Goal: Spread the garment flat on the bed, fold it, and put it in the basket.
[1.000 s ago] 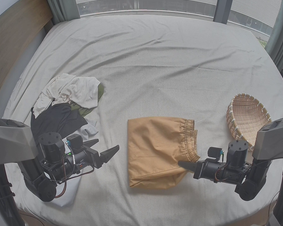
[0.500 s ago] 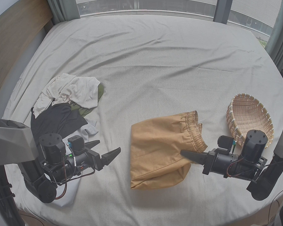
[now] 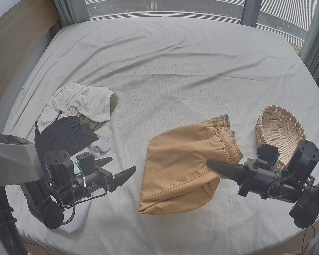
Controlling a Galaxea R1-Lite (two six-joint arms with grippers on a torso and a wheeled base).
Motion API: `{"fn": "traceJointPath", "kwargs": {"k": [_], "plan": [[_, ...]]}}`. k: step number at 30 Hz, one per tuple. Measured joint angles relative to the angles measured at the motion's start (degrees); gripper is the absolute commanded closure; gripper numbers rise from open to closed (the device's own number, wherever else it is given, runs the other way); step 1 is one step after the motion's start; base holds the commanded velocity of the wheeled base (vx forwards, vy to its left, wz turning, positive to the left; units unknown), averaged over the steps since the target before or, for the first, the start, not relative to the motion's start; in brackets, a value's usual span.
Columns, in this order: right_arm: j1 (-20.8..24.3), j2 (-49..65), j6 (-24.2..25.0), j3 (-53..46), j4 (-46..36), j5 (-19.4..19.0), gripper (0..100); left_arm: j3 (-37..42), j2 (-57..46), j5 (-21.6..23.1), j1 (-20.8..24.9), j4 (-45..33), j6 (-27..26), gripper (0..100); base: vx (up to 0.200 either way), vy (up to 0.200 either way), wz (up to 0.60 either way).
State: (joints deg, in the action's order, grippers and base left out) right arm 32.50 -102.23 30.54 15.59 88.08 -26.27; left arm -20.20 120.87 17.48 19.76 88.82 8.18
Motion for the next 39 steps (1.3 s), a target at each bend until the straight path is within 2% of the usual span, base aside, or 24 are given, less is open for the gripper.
{"fn": "traceJointPath", "kwargs": {"k": [3,11,19,34,39], "plan": [[0.05,0.88,-0.49,0.02,0.0,0.0,100,-0.02,0.0,0.02,-0.04,0.02,0.02,0,0.0,0.0,0.0],[-0.28,2.56,-6.51,0.11,0.05,0.28,100,0.06,0.07,0.02,0.05,0.02,0.0,0,0.0,0.0,0.0],[-2.4,5.49,-8.68,0.3,-0.11,0.33,100,0.09,0.1,0.0,0.11,0.02,-0.02,0,0.0,0.0,0.0],[-15.71,8.24,-15.49,1.61,-0.4,0.11,100,0.11,0.18,0.0,0.11,0.02,-0.02,0,0.0,0.0,0.0],[-19.25,8.46,-16.09,2.77,-0.44,0.09,100,0.09,0.22,0.02,0.09,0.02,-0.04,0,0.0,0.0,0.0]]}}
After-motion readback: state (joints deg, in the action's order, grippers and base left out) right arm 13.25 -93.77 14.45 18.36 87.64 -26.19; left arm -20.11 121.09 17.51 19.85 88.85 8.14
